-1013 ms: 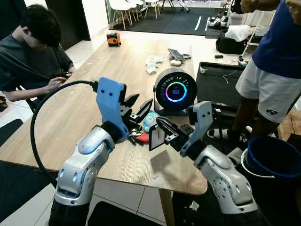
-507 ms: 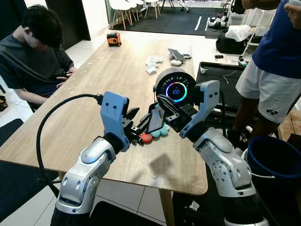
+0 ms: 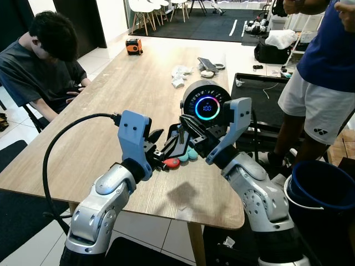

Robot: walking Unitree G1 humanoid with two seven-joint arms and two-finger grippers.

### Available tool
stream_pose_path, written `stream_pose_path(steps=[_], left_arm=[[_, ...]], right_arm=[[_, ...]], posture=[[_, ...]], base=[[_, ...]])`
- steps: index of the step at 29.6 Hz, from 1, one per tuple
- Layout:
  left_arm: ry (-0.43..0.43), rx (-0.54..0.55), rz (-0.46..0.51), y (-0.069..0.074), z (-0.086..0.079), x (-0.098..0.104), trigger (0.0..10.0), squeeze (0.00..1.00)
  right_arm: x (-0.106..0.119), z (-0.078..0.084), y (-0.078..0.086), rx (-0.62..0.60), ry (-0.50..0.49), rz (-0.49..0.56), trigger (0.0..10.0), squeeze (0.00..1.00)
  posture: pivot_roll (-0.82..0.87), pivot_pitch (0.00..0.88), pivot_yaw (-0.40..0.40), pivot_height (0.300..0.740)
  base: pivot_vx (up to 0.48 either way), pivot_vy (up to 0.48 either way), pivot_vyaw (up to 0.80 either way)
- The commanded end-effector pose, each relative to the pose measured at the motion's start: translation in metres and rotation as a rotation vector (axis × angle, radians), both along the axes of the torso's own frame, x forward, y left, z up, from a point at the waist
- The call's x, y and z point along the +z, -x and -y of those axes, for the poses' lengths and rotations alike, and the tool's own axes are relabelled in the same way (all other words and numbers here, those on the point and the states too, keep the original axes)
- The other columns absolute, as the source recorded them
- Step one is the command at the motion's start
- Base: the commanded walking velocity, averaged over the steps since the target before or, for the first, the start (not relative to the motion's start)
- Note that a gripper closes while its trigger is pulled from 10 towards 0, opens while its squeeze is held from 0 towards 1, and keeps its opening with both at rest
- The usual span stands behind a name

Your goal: Hang keys on a hook

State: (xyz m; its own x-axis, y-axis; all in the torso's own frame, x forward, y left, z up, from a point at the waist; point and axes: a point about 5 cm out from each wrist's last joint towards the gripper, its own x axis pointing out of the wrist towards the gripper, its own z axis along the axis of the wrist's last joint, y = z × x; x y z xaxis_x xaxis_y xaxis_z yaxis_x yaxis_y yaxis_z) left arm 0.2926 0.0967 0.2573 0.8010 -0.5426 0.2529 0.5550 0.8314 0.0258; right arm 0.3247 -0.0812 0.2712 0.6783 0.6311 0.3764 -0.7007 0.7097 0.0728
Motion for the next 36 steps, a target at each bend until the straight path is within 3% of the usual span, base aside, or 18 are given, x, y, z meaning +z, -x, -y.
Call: stream_pose_path(steps=[1,3,4,6,7,8,9,10,13,14,16,17,28,30,33,34,36], left_arm=[[0.003,-0.004,0.005,0.0013,0.0016,0.001,10.0,0.0],[0.005,0.002,0.008,0.0019,0.0007,0.0013,10.0,0.0],[0.006,0.005,0.008,0.0021,0.0,0.001,9.1,0.0],[0.007,0.006,0.007,0.0023,-0.0004,0.0008,9.1,0.0],[0.007,0.008,0.005,0.0023,-0.0009,0.0,6.3,0.0],[0.007,0.007,0.004,0.0023,-0.0007,-0.0004,4.9,0.0],[0.008,0.007,0.004,0.0023,-0.0006,-0.0006,4.9,0.0],[0.008,0.006,0.004,0.0021,-0.0003,-0.0007,2.9,0.0],[0.009,0.005,0.003,0.0019,0.0002,-0.0007,2.9,0.0],[0.01,0.003,0.004,0.0017,0.0005,-0.0006,0.5,0.0],[0.01,0.001,0.004,0.0015,0.0008,-0.0003,0.5,0.0],[0.01,-0.001,0.004,0.0015,0.001,-0.0004,0.0,0.0],[0.006,-0.001,0.005,0.0016,0.0016,-0.0002,0.0,0.0],[0.003,0.011,0.011,0.0013,0.0009,0.0009,10.0,0.0],[0.002,0.02,0.018,0.0008,0.0003,0.0022,10.0,0.0],[0.002,0.02,0.02,0.0006,0.0002,0.0026,10.0,0.16],[0.002,0.02,0.02,0.0006,0.0002,0.0026,10.0,0.16]], right_arm=[[-0.0014,-0.0059,0.0007,0.033,-0.003,0.004,10.0,0.0],[-0.0032,-0.0064,0.0005,0.039,-0.001,-0.003,10.0,0.0],[-0.0042,-0.0061,0.0004,0.039,0.001,-0.007,10.0,0.0],[-0.0049,-0.006,0.0002,0.039,0.002,-0.009,10.0,0.0],[-0.0061,-0.0054,-0.0001,0.037,0.004,-0.012,10.0,0.0],[-0.0066,-0.0053,-0.0003,0.036,0.005,-0.012,10.0,0.0],[-0.0069,-0.0052,-0.0005,0.036,0.005,-0.012,10.0,0.0],[-0.0071,-0.0052,-0.0008,0.036,0.006,-0.012,10.0,0.0],[-0.0072,-0.0051,-0.0011,0.036,0.005,-0.012,10.0,0.0],[-0.0077,-0.005,-0.0012,0.035,0.006,-0.013,10.0,0.0],[-0.0083,-0.0049,-0.0013,0.033,0.006,-0.014,10.0,0.0],[-0.0088,-0.0047,-0.0012,0.033,0.006,-0.015,10.0,0.0],[-0.0091,-0.0049,-0.0015,0.031,0.006,-0.014,10.0,0.0],[-0.0089,-0.0051,-0.0019,0.026,0.008,-0.012,10.0,0.0],[-0.0092,-0.005,-0.0026,0.016,0.009,-0.011,10.0,0.0],[-0.0107,-0.0052,-0.003,0.013,0.012,-0.016,10.0,0.0],[-0.0112,-0.0054,-0.003,0.015,0.013,-0.018,10.0,0.0]], posture=[[0.09,0.181,0.048,0.74],[0.09,0.182,0.039,0.74],[0.09,0.182,0.039,0.74],[0.09,0.182,0.039,0.74],[0.09,0.183,0.039,0.74],[0.09,0.182,0.04,0.74],[0.09,0.182,0.04,0.74],[0.09,0.182,0.041,0.74],[0.09,0.182,0.041,0.74],[0.09,0.182,0.045,0.74],[0.09,0.182,0.045,0.74],[0.09,0.182,0.046,0.74],[0.09,0.181,0.046,0.74],[0.09,0.181,0.043,0.74],[0.09,0.181,0.043,0.74],[0.09,0.182,0.043,0.74],[0.09,0.182,0.043,0.74]], base=[[0.0,0.0,0.0],[0.0,0.0,0.0],[0.0,0.0,0.0],[0.0,0.0,0.0],[0.0,0.0,0.0],[0.0,0.0,0.0],[0.0,0.0,0.0],[0.0,0.0,0.0],[0.0,0.0,0.0],[0.0,0.0,0.0],[0.0,0.0,0.0],[0.0,0.0,0.0],[0.0,0.0,0.0],[0.0,0.0,0.0],[0.0,0.0,0.0],[0.0,0.0,0.0],[0.0,0.0,0.0]])
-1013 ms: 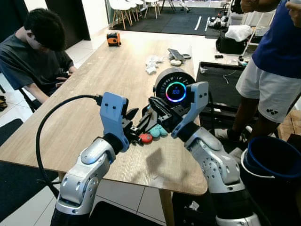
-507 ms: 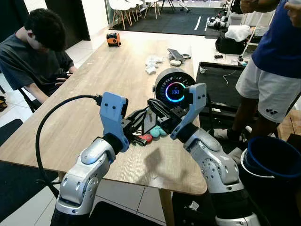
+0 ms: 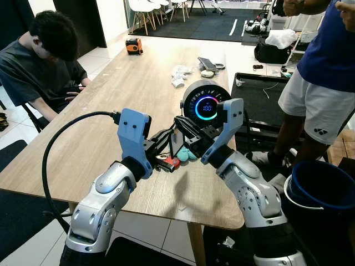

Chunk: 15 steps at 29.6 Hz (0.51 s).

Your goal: Hang keys on a hook

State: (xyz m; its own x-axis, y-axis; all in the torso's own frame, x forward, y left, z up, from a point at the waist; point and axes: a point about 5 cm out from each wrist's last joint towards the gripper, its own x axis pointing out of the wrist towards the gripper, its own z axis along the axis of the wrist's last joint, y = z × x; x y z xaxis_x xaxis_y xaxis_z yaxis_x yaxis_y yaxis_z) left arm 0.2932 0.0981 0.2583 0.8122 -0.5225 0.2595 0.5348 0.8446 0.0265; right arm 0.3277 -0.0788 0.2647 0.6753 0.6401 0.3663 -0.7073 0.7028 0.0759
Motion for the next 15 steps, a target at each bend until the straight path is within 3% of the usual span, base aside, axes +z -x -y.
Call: stream_pose_path(steps=[1,3,4,5,6,7,12,14,15], left_arm=[[-0.001,0.0,0.014,0.001,0.001,0.002,10.0,0.29],[-0.002,0.004,0.015,0.001,0.001,0.002,10.0,0.25],[-0.003,0.007,0.014,0.001,0.001,0.002,10.0,0.11],[-0.004,0.01,0.014,0.001,0.001,0.001,10.0,0.0],[-0.005,0.011,0.013,0.001,0.001,0.001,10.0,0.0],[-0.004,0.014,0.01,0.001,0.001,0.001,10.0,0.0],[-0.016,0.046,-0.022,-0.002,-0.003,-0.004,10.0,0.0],[-0.102,0.164,-0.11,-0.01,-0.016,-0.024,10.0,0.0],[-0.102,0.164,-0.11,-0.01,-0.016,-0.024,10.0,0.0]], right_arm=[[-0.006,-0.003,0.0,0.004,0.009,-0.014,10.0,1.0],[-0.007,-0.003,0.0,0.0,0.013,-0.016,10.0,1.0],[-0.007,-0.003,0.0,-0.011,0.016,-0.018,10.0,1.0],[-0.008,-0.002,-0.001,-0.017,0.017,-0.019,10.0,0.76],[-0.008,-0.002,-0.001,-0.02,0.017,-0.019,10.0,0.76],[-0.008,-0.001,0.0,-0.023,0.014,-0.018,10.0,0.0],[-0.01,0.009,0.003,-0.043,0.013,-0.003,10.0,0.0],[-0.012,0.027,0.008,-0.083,0.01,0.009,10.0,0.0],[-0.012,0.027,0.008,-0.083,0.01,0.009,10.0,0.0]], posture=[[0.09,0.182,0.043,0.74],[0.09,0.182,0.043,0.74],[0.09,0.182,0.043,0.74],[0.09,0.182,0.043,0.74],[0.09,0.182,0.043,0.74],[0.09,0.184,0.044,0.74],[0.09,0.185,0.044,0.74],[0.09,0.19,0.048,0.74],[0.09,0.19,0.048,0.74]], base=[[0.0,0.0,0.0],[0.0,0.0,0.0],[0.0,0.0,0.0],[0.0,0.0,0.0],[0.0,0.0,0.0],[0.0,0.0,0.0],[0.0,0.0,0.0],[0.0,0.0,0.0],[0.0,0.0,0.0]])
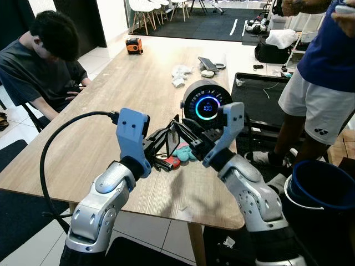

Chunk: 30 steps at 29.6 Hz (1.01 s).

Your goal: Hang keys on a hook

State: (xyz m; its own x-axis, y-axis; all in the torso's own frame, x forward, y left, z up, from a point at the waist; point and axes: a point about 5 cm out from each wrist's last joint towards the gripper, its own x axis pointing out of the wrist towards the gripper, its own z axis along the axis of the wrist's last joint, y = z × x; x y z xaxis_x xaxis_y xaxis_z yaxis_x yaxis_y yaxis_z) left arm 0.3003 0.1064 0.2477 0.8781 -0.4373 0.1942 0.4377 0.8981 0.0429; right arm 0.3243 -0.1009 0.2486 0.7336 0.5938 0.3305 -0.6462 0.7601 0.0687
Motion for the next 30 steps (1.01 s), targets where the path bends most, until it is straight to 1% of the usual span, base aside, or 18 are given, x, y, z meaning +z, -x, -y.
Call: stream_pose_path(steps=[1,2,5,6,7,8,9,10,11,13,15,16,18,19,21,26,29,30], left_arm=[[-0.072,0.171,-0.133,-0.008,-0.024,-0.026,10.0,0.0],[-0.072,0.171,-0.133,-0.008,-0.024,-0.026,10.0,0.0],[-0.069,0.304,-0.162,-0.013,-0.039,-0.028,10.0,0.0],[-0.075,0.339,-0.166,-0.014,-0.043,-0.028,10.0,0.0],[-0.075,0.339,-0.166,-0.014,-0.043,-0.028,10.0,0.0],[-0.096,0.39,-0.165,-0.016,-0.048,-0.028,10.0,0.0],[-0.145,0.45,-0.144,-0.017,-0.056,-0.025,10.0,0.0],[-0.145,0.45,-0.144,-0.017,-0.056,-0.025,10.0,0.0],[-0.196,0.484,-0.098,-0.017,-0.062,-0.019,10.0,0.0],[-0.248,0.507,-0.048,-0.016,-0.067,-0.011,10.0,0.0],[-0.142,0.516,-0.055,-0.014,-0.073,-0.003,10.0,0.0],[-0.142,0.516,-0.055,-0.014,-0.073,-0.003,10.0,0.0],[-0.02,0.516,-0.067,-0.012,-0.075,0.002,10.0,0.0],[-0.02,0.516,-0.067,-0.012,-0.075,0.002,10.0,0.0],[0.064,0.499,-0.058,-0.01,-0.076,0.01,10.0,0.0],[0.1,0.506,-0.057,-0.007,-0.081,0.012,10.0,0.0],[0.11,0.638,-0.038,-0.001,-0.103,0.008,10.0,0.0],[0.084,0.699,-0.02,0.001,-0.112,0.007,10.0,0.0]], right_arm=[[0.0,0.028,0.007,-0.076,-0.015,0.024,10.0,0.0],[0.0,0.028,0.007,-0.076,-0.015,0.024,10.0,0.0],[-0.009,0.05,0.007,-0.164,0.008,0.0,10.0,0.0],[-0.012,0.053,0.007,-0.186,0.018,-0.008,10.0,0.0],[-0.012,0.053,0.007,-0.186,0.018,-0.008,10.0,0.0],[-0.015,0.056,0.008,-0.206,0.028,-0.016,10.0,0.0],[-0.019,0.056,0.008,-0.222,0.041,-0.024,10.0,0.0],[-0.019,0.056,0.008,-0.222,0.041,-0.024,10.0,0.0],[-0.022,0.055,0.009,-0.227,0.047,-0.032,10.0,0.0],[-0.026,0.051,0.011,-0.227,0.052,-0.04,10.0,0.0],[-0.028,0.044,0.011,-0.212,0.052,-0.045,10.0,0.0],[-0.028,0.044,0.011,-0.212,0.052,-0.045,10.0,0.0],[-0.028,0.04,0.011,-0.206,0.052,-0.045,10.0,0.0],[-0.028,0.04,0.011,-0.206,0.052,-0.045,10.0,0.0],[-0.028,0.034,0.009,-0.195,0.046,-0.045,10.0,0.0],[-0.028,0.028,0.007,-0.192,0.039,-0.045,10.0,0.0],[-0.032,0.022,0.003,-0.256,0.033,-0.045,10.0,0.0],[-0.035,0.022,0.003,-0.277,0.048,-0.042,10.0,0.0]], posture=[[0.09,0.19,0.053,0.74],[0.09,0.19,0.053,0.74],[0.08,0.192,0.062,0.74],[0.08,0.192,0.062,0.74],[0.08,0.192,0.062,0.74],[0.08,0.191,0.065,0.74],[0.08,0.191,0.068,0.74],[0.08,0.191,0.068,0.74],[0.08,0.189,0.071,0.74],[0.08,0.189,0.07,0.74],[0.08,0.188,0.07,0.74],[0.08,0.188,0.07,0.74],[0.09,0.187,0.068,0.74],[0.09,0.187,0.068,0.74],[0.1,0.184,0.061,0.74],[0.1,0.184,0.06,0.74],[0.1,0.184,0.058,0.74],[0.11,0.185,0.056,0.74]], base=[[0.0,0.0,0.0],[0.0,0.0,0.0],[0.0,0.0,0.0],[0.0,0.0,0.0],[0.0,0.0,0.0],[0.0,0.0,0.0],[0.0,0.0,0.0],[0.0,0.0,0.0],[0.0,0.0,0.0],[0.0,0.0,0.0],[0.0,0.0,0.0],[0.0,0.0,0.0],[0.0,0.0,0.0],[0.0,0.0,0.0],[0.0,0.0,0.0],[0.0,0.0,0.0],[0.0,0.0,0.0],[0.0,0.0,0.0]])
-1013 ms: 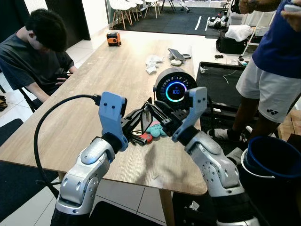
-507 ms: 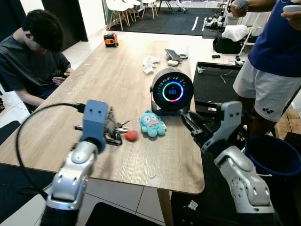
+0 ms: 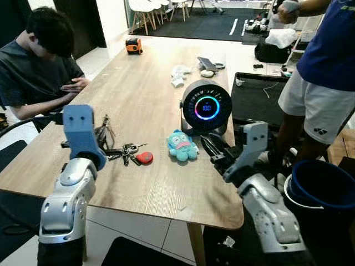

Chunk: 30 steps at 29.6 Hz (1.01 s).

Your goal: Hang keys on a hook

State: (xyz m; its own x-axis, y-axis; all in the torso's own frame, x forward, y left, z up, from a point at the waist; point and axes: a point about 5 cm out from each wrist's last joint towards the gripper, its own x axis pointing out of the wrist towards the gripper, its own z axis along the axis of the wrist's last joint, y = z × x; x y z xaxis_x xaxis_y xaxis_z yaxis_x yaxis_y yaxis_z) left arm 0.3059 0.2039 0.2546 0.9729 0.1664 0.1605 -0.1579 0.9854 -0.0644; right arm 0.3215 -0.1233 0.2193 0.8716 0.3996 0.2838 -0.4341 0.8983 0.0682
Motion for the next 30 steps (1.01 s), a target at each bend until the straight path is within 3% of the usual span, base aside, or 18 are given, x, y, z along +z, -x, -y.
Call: stream_pose_path(steps=[1,6,13,17,26,30], left_arm=[[-0.028,0.089,0.018,0.006,-0.015,0.0,10.0,0.0],[-0.024,0.151,0.011,0.01,-0.03,-0.002,10.0,0.0],[-0.069,0.184,-0.028,0.01,-0.028,-0.004,10.0,0.0],[-0.084,0.204,-0.032,0.01,-0.028,-0.006,10.0,0.0],[-0.085,0.335,-0.091,0.014,-0.047,-0.015,10.0,0.0],[-0.089,0.31,-0.092,0.015,-0.045,-0.017,10.0,0.0]], right_arm=[[-0.006,0.0,0.0,-0.026,0.021,-0.003,10.0,0.0],[-0.01,0.008,-0.002,-0.095,0.029,-0.01,10.0,0.0],[-0.011,0.013,-0.004,-0.156,0.05,0.004,10.0,0.0],[-0.014,0.011,-0.005,-0.169,0.053,0.007,10.0,0.0],[-0.018,0.006,-0.005,-0.171,0.052,0.004,10.0,0.0],[-0.019,0.004,-0.005,-0.17,0.054,0.009,10.0,0.0]], posture=[[0.11,0.185,0.056,0.74],[0.1,0.174,0.05,0.74],[0.1,0.161,0.05,0.74],[0.1,0.152,0.05,0.74],[0.11,0.137,0.044,0.74],[0.11,0.136,0.043,0.74]], base=[[0.0,0.0,0.0],[0.0,0.0,0.0],[0.0,0.0,0.0],[0.0,0.0,0.0],[0.0,0.0,0.0],[0.0,0.0,0.0]])
